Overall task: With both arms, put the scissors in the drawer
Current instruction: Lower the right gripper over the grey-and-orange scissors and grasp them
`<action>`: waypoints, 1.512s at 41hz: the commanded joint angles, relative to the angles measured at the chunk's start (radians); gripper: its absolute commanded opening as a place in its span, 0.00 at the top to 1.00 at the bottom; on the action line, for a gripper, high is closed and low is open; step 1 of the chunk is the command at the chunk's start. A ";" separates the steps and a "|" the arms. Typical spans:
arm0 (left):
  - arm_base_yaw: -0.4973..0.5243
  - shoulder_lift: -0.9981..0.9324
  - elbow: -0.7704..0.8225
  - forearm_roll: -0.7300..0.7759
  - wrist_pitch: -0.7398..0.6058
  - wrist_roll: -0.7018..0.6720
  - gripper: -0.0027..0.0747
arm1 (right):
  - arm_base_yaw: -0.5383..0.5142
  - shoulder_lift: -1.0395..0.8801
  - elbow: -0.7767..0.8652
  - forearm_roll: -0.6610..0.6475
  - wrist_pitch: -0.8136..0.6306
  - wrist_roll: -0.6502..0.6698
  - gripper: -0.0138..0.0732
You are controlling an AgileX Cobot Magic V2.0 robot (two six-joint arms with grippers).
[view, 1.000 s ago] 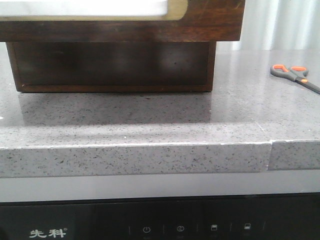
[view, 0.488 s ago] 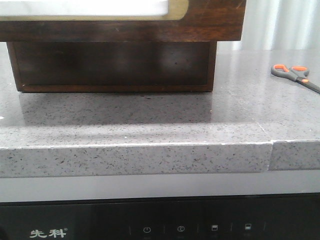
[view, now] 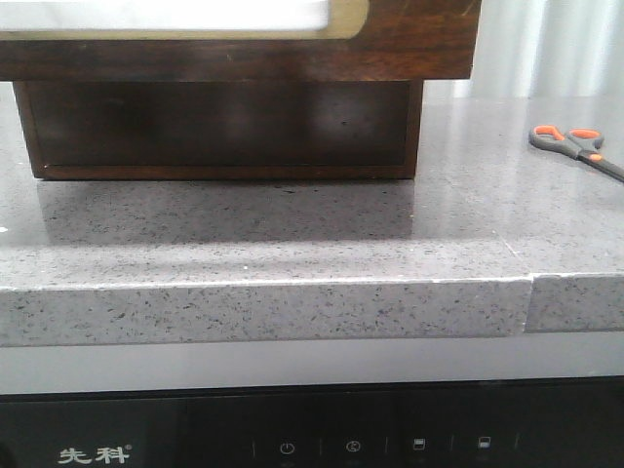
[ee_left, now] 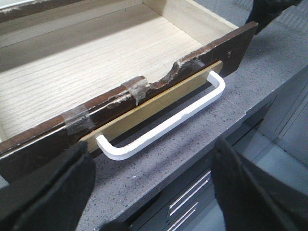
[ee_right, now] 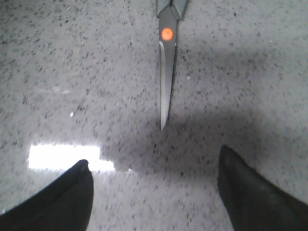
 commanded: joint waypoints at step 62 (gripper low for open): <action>-0.006 0.001 -0.031 -0.008 -0.080 -0.010 0.33 | -0.020 0.383 -0.341 0.022 -0.007 -0.053 0.54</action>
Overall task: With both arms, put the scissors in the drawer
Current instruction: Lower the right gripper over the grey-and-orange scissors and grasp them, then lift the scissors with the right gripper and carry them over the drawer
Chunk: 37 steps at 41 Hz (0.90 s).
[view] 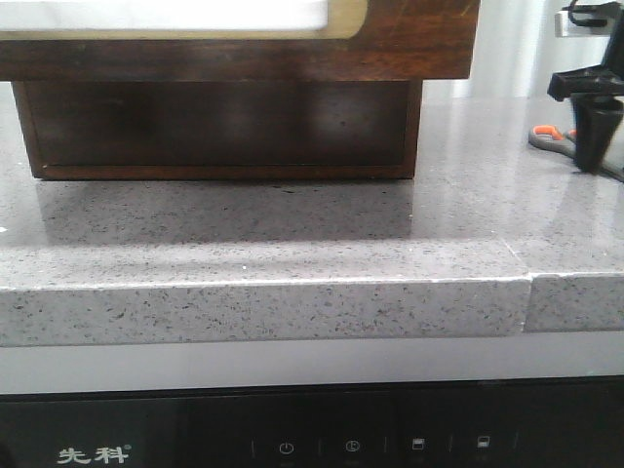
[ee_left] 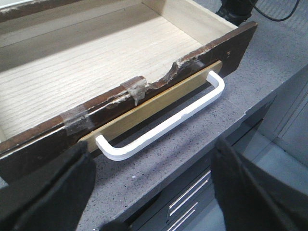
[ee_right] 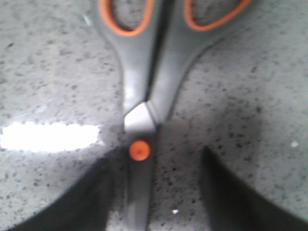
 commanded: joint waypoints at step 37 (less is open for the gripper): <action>-0.006 0.001 -0.031 -0.008 -0.080 -0.010 0.33 | -0.001 -0.348 -0.030 0.018 -0.056 -0.015 0.80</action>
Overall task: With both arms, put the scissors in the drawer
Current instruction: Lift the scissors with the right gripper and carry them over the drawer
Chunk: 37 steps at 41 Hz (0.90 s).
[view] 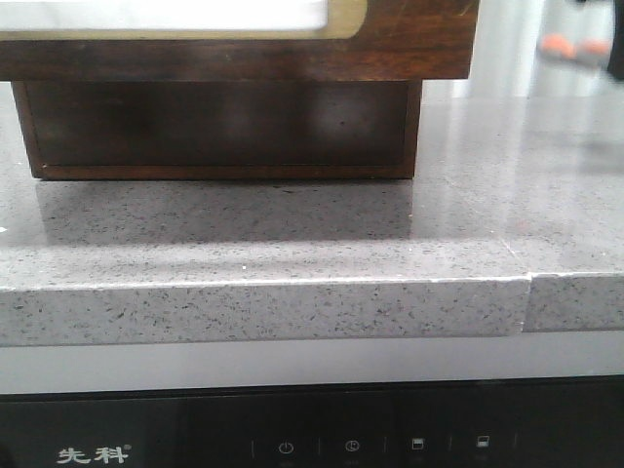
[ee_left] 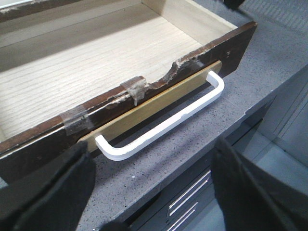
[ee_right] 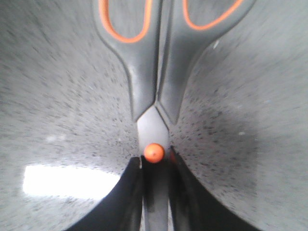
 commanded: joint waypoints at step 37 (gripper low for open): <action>-0.006 0.001 -0.031 -0.008 -0.080 -0.010 0.33 | 0.371 -0.415 -0.047 0.377 -0.093 -0.636 0.80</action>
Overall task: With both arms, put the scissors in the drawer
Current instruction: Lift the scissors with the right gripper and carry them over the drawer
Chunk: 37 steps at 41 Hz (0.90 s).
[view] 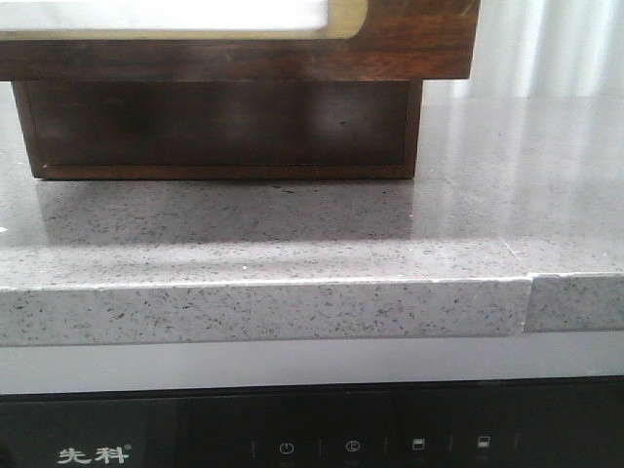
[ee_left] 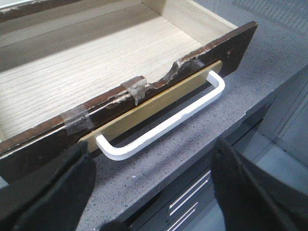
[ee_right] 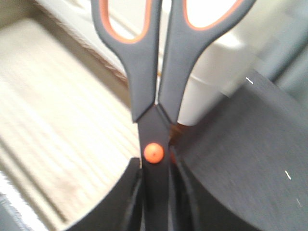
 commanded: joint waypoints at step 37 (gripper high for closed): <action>-0.006 0.001 -0.031 -0.008 -0.080 -0.009 0.33 | 0.223 0.402 -0.261 0.037 0.125 -0.341 0.80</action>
